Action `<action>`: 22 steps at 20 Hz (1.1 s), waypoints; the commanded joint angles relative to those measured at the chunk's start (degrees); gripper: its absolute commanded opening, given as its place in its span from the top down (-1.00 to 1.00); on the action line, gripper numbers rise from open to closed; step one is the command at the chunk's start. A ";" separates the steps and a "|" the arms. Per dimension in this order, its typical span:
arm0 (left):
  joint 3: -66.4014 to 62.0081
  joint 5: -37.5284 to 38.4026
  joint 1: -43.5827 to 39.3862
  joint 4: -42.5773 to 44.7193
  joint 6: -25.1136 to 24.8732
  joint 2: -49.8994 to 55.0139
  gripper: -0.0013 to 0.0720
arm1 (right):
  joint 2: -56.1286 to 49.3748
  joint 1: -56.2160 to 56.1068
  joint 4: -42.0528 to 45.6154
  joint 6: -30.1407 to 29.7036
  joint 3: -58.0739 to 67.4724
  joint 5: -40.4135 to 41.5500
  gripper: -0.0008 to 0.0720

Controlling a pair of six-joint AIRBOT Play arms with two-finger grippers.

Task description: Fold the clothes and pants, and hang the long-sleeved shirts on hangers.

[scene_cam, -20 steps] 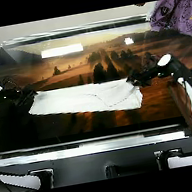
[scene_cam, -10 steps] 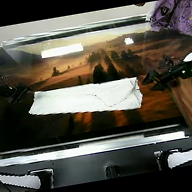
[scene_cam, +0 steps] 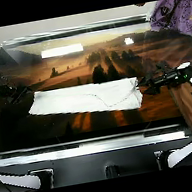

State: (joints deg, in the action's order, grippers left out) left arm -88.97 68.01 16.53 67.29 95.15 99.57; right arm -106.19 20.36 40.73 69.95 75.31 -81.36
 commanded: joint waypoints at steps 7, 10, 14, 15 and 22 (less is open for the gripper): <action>-0.04 0.22 -0.13 -4.00 0.02 0.09 -0.04 | 1.49 -8.31 -1.03 -0.50 -1.92 6.99 0.88; -0.04 0.07 -2.27 -9.11 -2.62 0.17 0.92 | 8.11 -8.31 2.56 6.43 -0.37 7.54 0.89; -0.04 -0.44 -11.91 -10.10 -2.58 1.95 0.92 | 18.58 -8.28 12.94 17.86 3.02 3.93 0.89; -0.04 -1.36 -15.50 -11.63 -2.58 2.75 0.92 | 20.72 -8.31 14.62 19.15 3.85 2.84 0.89; -0.07 -17.99 -41.86 -33.38 -2.56 10.27 0.93 | 30.18 -8.31 22.36 24.41 12.44 -4.28 0.89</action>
State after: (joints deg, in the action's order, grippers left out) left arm -88.97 57.91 -15.64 44.49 92.68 106.89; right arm -79.31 12.10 59.13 91.46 84.31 -82.89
